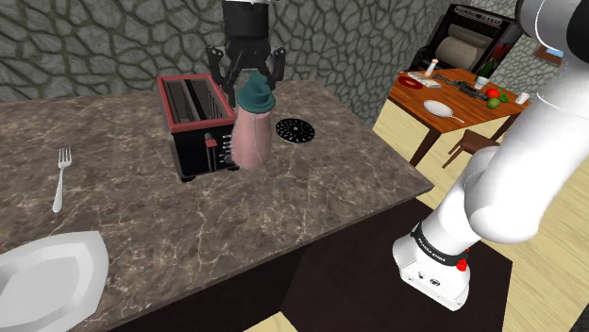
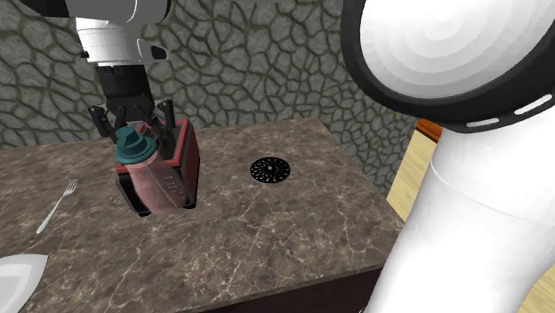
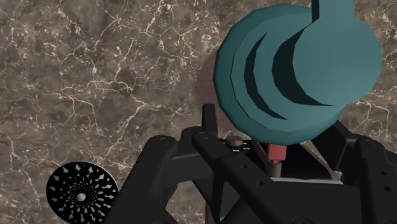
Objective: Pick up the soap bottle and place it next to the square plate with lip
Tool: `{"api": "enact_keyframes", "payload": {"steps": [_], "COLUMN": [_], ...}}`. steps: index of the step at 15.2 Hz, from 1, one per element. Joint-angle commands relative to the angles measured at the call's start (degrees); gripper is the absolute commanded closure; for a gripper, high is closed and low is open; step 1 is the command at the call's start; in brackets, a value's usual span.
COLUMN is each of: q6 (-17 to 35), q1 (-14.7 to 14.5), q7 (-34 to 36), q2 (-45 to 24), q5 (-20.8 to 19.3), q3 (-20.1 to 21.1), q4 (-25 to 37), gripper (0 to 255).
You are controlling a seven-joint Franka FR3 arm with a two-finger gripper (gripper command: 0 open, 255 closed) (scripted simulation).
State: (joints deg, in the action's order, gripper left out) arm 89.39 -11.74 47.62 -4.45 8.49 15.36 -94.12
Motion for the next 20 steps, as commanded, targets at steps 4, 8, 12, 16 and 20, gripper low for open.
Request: {"api": "enact_keyframes", "payload": {"steps": [4, 8, 12, 16, 20], "q6": [2.6, 3.6, 3.6, 1.9, -0.5], "q1": [-3.7, -7.2, -11.2, -16.0, -20.3], "q7": [5.9, 10.5, 14.8, 18.5, 20.9], "q2": [-7.0, -13.6, -21.1, -30.1, -38.6], "q5": [-1.4, -3.2, -5.3, -7.8, -9.6], "q3": [2.5, 3.9, 4.7, 4.8, 4.4], "q4": [5.2, 11.1, 19.1, 30.1, 41.5], "gripper": [255, 255, 255, 255, 255]}}
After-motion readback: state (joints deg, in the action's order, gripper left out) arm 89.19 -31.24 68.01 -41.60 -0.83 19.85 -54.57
